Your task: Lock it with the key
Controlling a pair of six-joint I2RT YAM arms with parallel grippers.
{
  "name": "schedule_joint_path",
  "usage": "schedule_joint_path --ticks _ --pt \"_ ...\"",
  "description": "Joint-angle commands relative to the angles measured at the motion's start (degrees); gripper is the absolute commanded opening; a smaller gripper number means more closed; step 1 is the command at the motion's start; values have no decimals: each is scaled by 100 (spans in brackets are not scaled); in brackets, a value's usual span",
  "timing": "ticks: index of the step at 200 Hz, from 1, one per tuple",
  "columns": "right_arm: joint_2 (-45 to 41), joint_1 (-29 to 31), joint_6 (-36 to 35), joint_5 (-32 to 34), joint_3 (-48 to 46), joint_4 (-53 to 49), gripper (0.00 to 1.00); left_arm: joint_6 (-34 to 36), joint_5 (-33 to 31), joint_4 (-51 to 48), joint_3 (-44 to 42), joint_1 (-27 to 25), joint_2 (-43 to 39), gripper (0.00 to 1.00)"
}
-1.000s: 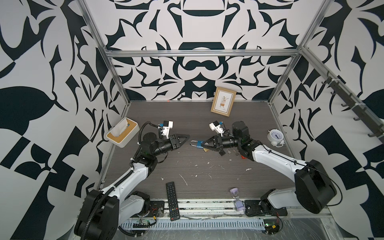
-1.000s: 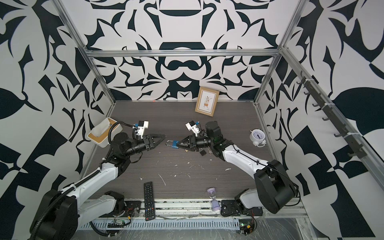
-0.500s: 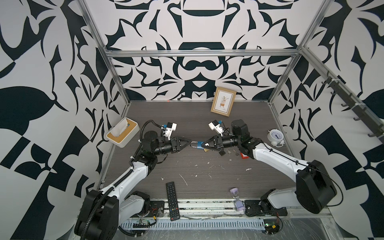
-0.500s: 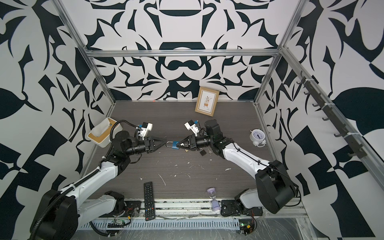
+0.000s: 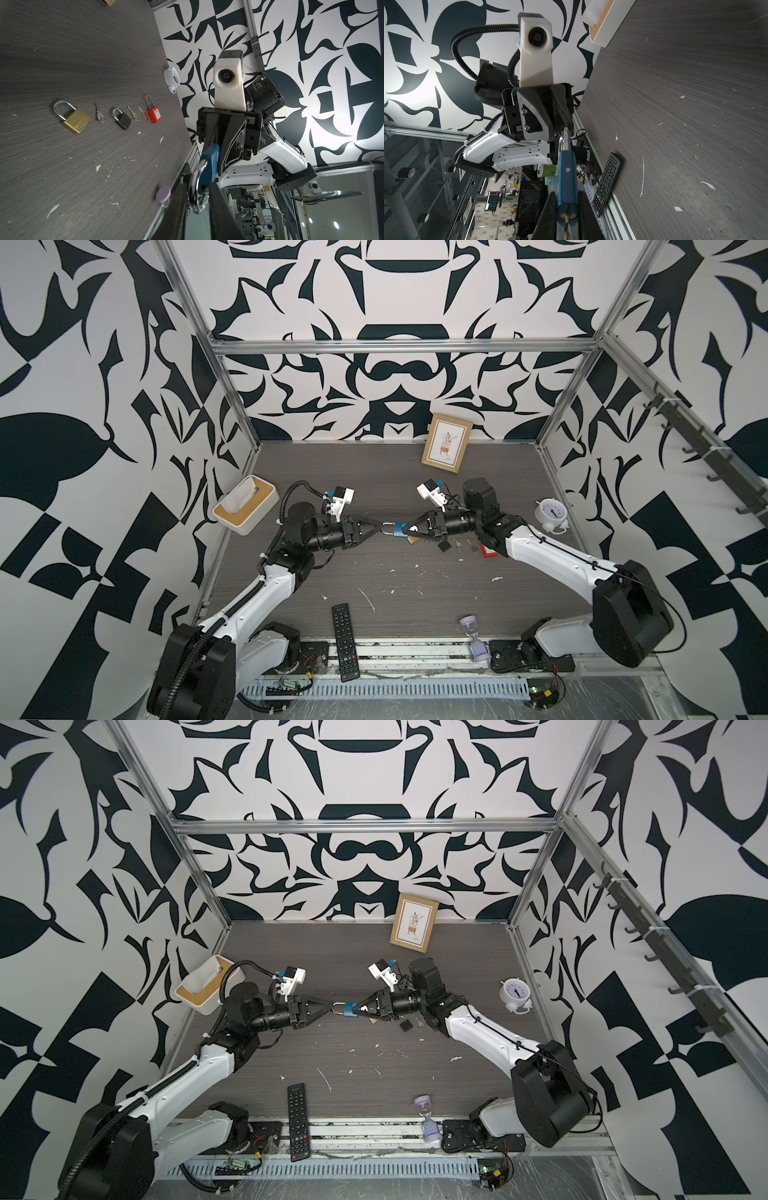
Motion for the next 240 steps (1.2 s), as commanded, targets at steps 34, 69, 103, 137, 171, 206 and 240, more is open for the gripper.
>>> schedule_joint_path --ticks 34,69,103,137,171,206,240 --pt "-63 9 77 -130 284 528 0 29 118 62 73 16 -62 20" --pt "-86 21 56 -131 289 504 0 -6 151 135 87 18 2 17" --pt "-62 29 48 -129 271 506 0 -67 138 213 52 14 9 13" --pt "-47 56 32 -105 276 509 0 -239 138 459 -23 15 50 9" --pt "-35 65 14 -85 276 532 0 -363 142 577 -31 15 57 0" --pt "11 114 115 -24 246 708 0 -429 99 603 -78 6 8 0" --pt "101 155 233 -14 259 909 0 -425 85 636 -105 -29 -31 0"
